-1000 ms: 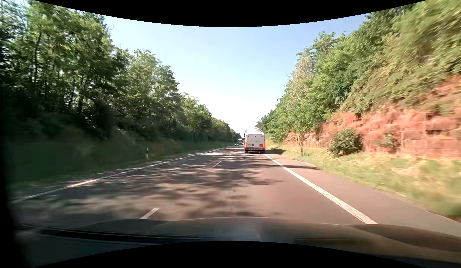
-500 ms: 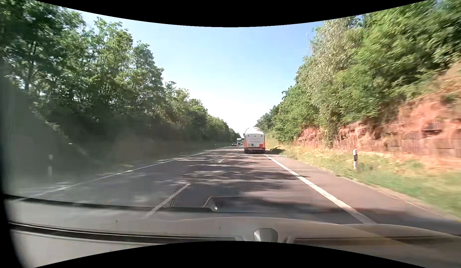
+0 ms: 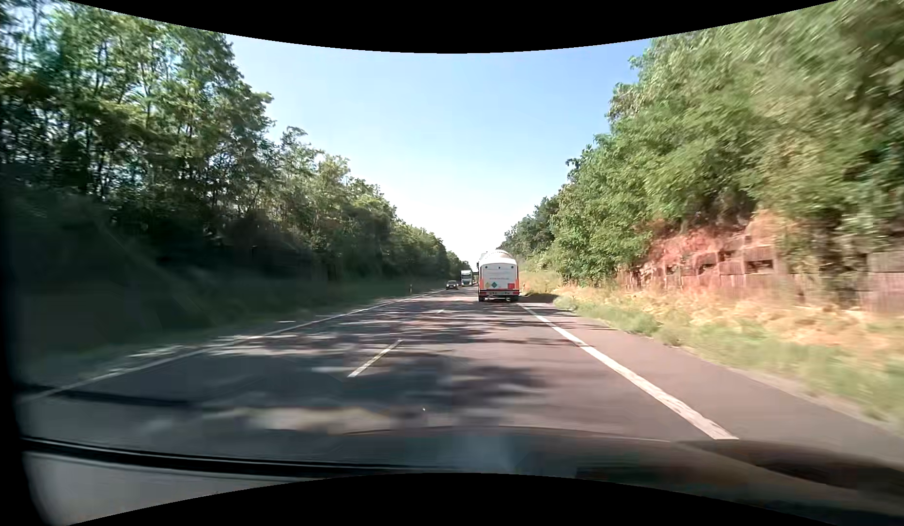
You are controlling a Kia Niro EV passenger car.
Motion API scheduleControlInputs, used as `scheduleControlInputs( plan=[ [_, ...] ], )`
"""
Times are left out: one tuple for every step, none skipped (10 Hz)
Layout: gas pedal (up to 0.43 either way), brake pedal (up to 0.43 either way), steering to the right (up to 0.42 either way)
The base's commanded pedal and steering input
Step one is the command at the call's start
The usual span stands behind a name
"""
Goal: Follow the waypoints while adhering to traffic rules and regulations
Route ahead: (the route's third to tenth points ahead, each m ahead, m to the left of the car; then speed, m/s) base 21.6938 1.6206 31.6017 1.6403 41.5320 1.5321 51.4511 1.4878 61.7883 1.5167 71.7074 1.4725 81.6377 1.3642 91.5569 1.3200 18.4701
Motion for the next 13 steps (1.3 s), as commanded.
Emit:
scheduleControlInputs(
  plan=[
    [0.11,0.006,0.002],
    [0.11,0.006,0.002],
    [0.11,0.006,0.002],
    [0.11,0.006,0.002],
    [0.11,0.006,0.002],
    [0.11,0.006,0.002],
    [0.098,0.006,0.002],
    [0.087,0.006,0.002],
    [0.079,0.006,0.002],
    [0.079,0.006,0.002],
    [0.079,0.006,0.002],
    [0.079,0.006,0.002],
    [0.079,0.006,0.002]
  ],
)
